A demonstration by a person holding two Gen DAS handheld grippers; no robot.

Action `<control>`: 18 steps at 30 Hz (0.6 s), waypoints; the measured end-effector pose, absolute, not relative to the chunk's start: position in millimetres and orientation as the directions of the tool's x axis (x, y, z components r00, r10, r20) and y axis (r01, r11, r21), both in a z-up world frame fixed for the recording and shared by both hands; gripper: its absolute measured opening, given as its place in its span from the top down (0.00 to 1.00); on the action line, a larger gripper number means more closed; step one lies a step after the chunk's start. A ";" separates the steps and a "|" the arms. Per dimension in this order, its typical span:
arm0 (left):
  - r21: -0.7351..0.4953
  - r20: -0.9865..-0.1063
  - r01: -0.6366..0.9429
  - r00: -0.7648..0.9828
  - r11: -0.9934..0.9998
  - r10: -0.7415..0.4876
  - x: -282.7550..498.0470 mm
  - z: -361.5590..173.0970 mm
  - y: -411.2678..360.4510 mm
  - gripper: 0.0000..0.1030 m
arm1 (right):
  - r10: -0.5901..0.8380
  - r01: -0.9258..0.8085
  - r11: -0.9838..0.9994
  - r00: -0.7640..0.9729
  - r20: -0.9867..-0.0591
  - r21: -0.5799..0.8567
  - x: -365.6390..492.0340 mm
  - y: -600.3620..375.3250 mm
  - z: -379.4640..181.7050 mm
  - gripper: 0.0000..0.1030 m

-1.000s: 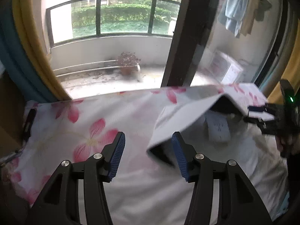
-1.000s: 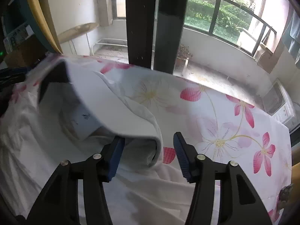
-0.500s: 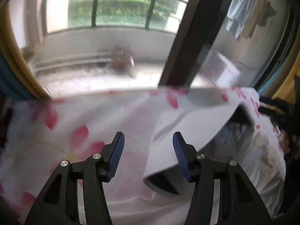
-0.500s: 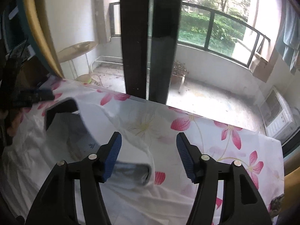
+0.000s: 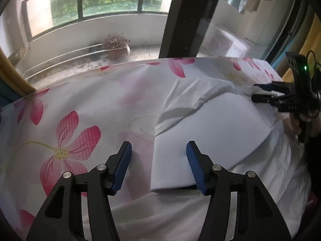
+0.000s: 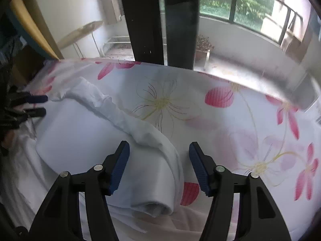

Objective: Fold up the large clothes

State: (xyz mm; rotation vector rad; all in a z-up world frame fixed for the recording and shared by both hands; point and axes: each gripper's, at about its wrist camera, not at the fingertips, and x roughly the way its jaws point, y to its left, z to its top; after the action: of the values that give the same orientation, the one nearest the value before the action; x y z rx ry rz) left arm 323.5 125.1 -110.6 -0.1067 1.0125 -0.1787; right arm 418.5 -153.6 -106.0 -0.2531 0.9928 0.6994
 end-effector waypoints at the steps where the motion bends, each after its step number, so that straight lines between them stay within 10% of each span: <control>1: -0.173 -0.838 0.104 0.507 0.979 -0.202 324.0 -109.6 124.8 0.40 | 0.432 -0.647 0.753 0.345 -0.833 0.123 417.5 -155.6 -105.5 0.38; 8: -0.250 -0.817 0.083 0.517 0.965 -0.256 321.2 -111.8 129.4 0.30 | 0.510 -0.713 0.678 0.284 -0.812 0.177 405.9 -162.9 -106.5 0.38; 14: -0.204 -0.819 0.140 0.518 0.969 -0.247 323.9 -112.2 110.0 0.29 | 0.559 -0.748 0.624 0.226 -0.798 0.226 400.9 -161.7 -105.8 0.75; 18: -0.147 -0.819 0.161 0.534 0.976 -0.211 323.8 -111.9 97.5 0.53 | 0.552 -0.770 0.615 0.268 -0.790 0.168 394.6 -158.3 -98.6 0.84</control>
State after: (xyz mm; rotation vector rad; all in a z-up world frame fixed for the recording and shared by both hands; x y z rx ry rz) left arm 323.8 97.5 -111.9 -0.0553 0.9831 -0.2220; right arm 394.6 -158.3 -98.6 -0.2709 0.9378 0.9062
